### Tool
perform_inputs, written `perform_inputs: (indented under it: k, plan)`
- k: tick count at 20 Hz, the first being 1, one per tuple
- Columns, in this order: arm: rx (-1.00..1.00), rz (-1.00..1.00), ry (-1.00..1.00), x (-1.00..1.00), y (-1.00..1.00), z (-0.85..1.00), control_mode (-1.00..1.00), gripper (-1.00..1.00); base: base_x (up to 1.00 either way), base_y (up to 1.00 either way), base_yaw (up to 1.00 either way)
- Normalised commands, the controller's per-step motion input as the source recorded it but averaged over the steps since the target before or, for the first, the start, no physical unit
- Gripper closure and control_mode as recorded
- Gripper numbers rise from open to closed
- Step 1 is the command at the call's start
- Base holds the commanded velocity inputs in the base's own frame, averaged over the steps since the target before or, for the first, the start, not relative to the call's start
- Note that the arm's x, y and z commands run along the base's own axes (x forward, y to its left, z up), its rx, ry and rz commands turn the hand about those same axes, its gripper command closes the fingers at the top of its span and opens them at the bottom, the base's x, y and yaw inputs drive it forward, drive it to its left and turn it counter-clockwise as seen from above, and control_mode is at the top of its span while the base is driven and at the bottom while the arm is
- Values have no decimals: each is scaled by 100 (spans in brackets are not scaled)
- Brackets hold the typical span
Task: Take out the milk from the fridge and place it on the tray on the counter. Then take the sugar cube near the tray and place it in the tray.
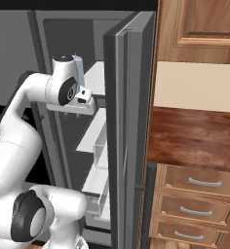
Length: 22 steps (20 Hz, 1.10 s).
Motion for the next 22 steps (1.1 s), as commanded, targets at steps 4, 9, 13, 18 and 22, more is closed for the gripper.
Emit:
perform_inputs:
  k: [4, 9, 13, 18, 22]
  plan:
    - [0, 0, -4, -22, 0, 0, -100, -100, 0, 0, 0]
    - [-1, 14, -21, -23, 1, 19, -100, -100, 0, 0, 0]
    - [0, 7, -17, -1, 0, 45, -100, -100, 0, 0, 0]
    - [0, 3, -22, 0, 0, 49, -100, -100, 0, 0, 0]
    - [0, 0, -19, 0, 0, 53, -100, -100, 0, 0, 0]
